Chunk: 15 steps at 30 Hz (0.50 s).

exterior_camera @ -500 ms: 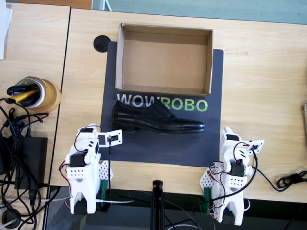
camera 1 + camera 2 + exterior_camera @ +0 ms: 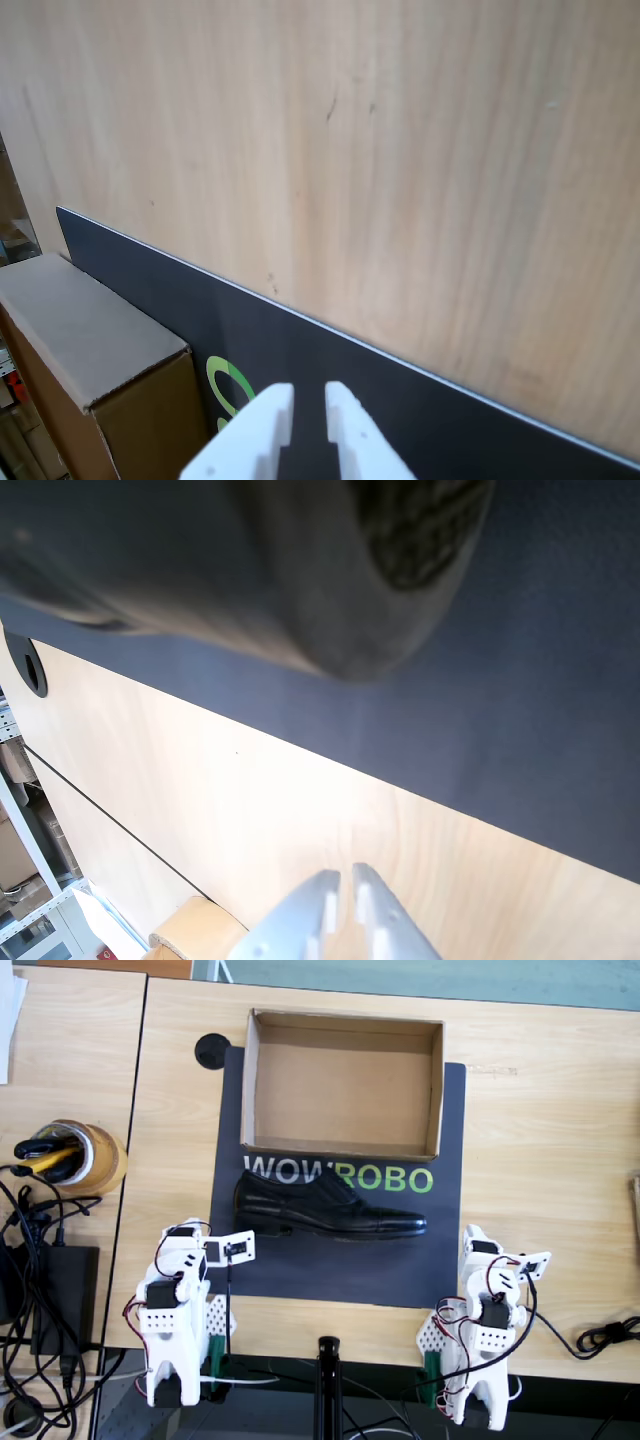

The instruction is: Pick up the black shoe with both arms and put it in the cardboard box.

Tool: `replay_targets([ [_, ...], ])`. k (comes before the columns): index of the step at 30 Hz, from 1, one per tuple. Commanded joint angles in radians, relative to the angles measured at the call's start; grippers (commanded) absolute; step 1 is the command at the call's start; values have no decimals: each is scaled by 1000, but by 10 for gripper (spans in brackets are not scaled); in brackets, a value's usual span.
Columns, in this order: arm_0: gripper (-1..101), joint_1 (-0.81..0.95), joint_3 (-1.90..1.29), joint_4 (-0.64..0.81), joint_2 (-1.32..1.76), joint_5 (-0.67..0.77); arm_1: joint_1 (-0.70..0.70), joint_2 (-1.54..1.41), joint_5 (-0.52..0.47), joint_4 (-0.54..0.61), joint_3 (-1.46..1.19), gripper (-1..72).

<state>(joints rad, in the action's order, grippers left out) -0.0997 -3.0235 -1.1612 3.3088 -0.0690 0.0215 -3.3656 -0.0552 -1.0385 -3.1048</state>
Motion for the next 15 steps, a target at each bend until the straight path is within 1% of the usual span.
replay_targets([
  [1,1,-15,-2,-6,18,-3,29,-44,-6,8,-8,52],
  [15,1,-8,-2,-6,18,-12,29,-44,-6,8,-8,52],
])
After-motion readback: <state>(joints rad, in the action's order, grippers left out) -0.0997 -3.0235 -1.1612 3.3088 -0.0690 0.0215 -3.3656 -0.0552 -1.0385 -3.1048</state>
